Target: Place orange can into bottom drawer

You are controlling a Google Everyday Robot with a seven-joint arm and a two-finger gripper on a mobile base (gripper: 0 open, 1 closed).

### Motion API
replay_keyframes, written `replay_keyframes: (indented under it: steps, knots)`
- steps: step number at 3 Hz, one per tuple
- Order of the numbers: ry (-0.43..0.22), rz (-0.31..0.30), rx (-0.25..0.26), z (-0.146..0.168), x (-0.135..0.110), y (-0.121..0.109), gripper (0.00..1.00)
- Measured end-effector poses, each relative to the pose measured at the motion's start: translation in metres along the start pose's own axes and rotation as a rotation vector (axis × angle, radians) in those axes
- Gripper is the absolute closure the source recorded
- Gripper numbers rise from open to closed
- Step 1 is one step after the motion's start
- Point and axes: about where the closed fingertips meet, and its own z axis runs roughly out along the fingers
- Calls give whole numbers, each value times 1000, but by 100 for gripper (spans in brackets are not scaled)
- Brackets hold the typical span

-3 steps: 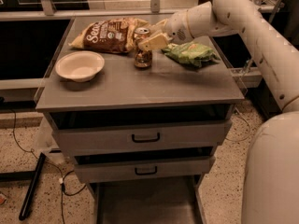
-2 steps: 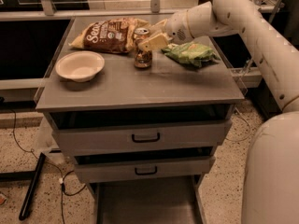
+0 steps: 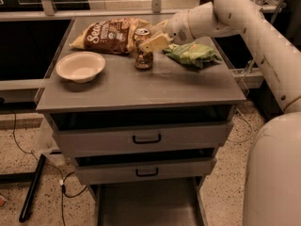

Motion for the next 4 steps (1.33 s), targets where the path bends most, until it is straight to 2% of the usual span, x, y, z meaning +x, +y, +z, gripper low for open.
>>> replay_keyframes:
  steps: [1,2,3,4]
  knots:
    - [24,-3,24,-14,2,0,100]
    - [8,-9,55,-41,-3,11,100]
    - [-28,-32,92,-75,-8,34,100]
    - [-33,-53,121,-112,-1,68,100]
